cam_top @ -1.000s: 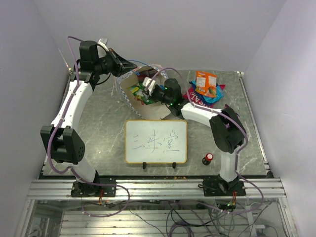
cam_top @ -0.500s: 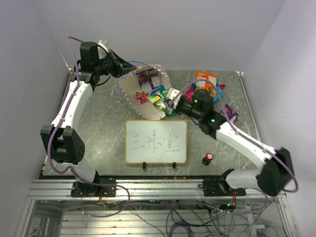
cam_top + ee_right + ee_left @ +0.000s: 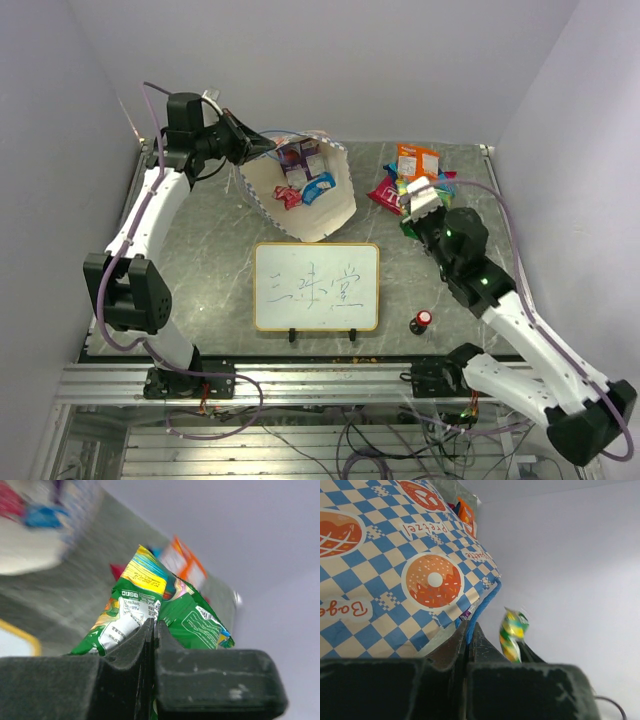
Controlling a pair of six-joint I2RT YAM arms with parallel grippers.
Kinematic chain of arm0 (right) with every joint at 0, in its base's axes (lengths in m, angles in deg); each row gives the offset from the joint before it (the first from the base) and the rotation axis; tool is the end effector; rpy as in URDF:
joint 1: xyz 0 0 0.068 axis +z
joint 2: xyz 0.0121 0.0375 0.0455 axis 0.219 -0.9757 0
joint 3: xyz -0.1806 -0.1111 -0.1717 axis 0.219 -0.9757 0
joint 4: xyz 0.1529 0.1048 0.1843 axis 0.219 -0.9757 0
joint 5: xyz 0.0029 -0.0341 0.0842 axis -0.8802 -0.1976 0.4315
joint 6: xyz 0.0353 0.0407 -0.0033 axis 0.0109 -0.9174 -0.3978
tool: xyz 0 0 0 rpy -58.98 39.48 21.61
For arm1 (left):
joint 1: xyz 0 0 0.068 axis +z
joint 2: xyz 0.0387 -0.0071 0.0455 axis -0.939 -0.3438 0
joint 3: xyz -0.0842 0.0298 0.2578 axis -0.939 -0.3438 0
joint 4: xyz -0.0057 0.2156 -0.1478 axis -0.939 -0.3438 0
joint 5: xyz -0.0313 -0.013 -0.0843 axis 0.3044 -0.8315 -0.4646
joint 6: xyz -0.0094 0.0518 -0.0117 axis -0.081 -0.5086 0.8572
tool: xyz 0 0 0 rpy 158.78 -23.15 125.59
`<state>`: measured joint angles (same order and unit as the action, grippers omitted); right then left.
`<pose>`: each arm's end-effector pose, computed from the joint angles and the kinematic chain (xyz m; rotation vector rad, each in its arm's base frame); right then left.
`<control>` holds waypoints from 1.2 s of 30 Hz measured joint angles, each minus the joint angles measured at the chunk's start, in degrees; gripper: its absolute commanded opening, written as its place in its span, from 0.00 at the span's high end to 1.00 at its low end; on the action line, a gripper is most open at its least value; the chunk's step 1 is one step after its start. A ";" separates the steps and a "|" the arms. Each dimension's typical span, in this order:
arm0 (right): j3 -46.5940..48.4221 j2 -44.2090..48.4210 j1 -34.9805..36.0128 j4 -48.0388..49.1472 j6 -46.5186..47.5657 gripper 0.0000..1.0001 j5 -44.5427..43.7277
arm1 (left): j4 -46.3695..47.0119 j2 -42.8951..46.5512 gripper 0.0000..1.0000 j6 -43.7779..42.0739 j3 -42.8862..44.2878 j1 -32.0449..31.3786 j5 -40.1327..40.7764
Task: Take the snacks out of the paper bag
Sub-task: Place the snack at the center of the board.
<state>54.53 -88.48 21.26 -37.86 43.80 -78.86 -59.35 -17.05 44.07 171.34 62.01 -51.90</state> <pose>0.1681 0.1018 0.3522 -0.6995 1.5464 -0.1454 0.3772 -0.0740 0.3815 -0.4760 2.1017 -1.3620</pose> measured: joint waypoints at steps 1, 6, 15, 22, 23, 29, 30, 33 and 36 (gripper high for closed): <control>-0.68 -1.27 -2.21 -0.13 -0.72 1.00 -2.25 | 0.02 0.26 0.93 0.00 -0.13 -0.11 0.09; -6.80 -8.33 -20.74 1.64 -5.42 1.00 -6.36 | -0.31 2.71 0.93 -0.02 -1.95 -0.74 0.11; -12.66 -21.22 -31.69 13.81 -7.39 1.00 -4.59 | -1.07 4.42 0.93 -0.33 -2.71 -3.50 0.04; -17.00 -26.82 -32.96 27.02 -4.35 1.00 -2.56 | -2.62 4.07 0.93 -0.94 -1.70 -3.87 -0.24; -17.00 -27.91 -33.18 28.61 -3.82 1.00 -2.34 | -2.62 3.87 0.93 -0.98 -1.29 -3.93 -0.28; -18.38 -32.54 -34.38 37.07 -2.91 1.00 -1.29 | -2.58 3.17 0.93 -1.09 -0.61 -4.13 -0.39; -18.58 -33.42 -34.60 37.88 -3.48 1.00 -0.96 | -2.56 3.10 0.93 -1.09 -0.61 -4.15 -0.39; -18.60 -35.21 -34.64 38.60 -4.48 1.00 -0.04 | -2.54 3.02 0.93 -1.07 -0.61 -4.22 -0.44; -18.53 -35.19 -34.58 38.34 -5.55 1.00 0.04 | -2.51 3.02 0.93 -1.09 -0.63 -4.22 -0.44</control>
<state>36.00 -123.67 -13.32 0.47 38.24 -78.82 -61.86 -14.03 42.98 170.71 57.79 -52.33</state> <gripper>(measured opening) 0.007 0.080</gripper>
